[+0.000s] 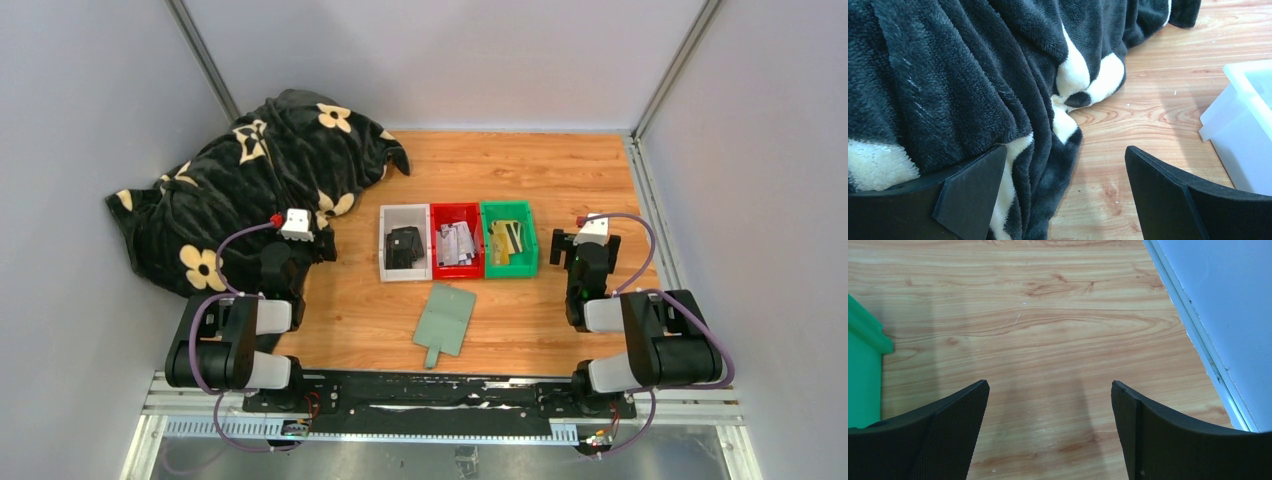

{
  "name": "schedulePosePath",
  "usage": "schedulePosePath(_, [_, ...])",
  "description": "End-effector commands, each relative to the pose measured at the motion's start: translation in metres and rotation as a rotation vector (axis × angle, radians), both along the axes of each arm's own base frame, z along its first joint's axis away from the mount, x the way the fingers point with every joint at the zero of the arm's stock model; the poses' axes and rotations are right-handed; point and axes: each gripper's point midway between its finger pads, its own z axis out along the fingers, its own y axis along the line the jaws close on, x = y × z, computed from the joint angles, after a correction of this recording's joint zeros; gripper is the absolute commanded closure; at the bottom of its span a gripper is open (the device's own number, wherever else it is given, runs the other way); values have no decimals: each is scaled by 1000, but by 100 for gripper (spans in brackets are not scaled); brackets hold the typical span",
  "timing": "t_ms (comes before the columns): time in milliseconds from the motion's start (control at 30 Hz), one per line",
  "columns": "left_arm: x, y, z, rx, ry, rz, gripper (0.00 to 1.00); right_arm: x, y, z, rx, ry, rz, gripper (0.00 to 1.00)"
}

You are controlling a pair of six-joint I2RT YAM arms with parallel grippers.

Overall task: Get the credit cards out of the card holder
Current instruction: Reset both arms

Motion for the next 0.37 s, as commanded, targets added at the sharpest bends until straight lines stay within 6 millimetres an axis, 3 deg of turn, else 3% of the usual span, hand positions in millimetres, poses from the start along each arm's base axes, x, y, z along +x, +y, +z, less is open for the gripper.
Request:
schedulePosePath(0, [2, 8, 3, 4, -9, 41, 0, 4, 2, 2, -2, -5, 23, 4])
schedulePosePath(333, [3, 5, 2, 14, -3, 31, 0, 4, 1, 2, -3, -5, 22, 4])
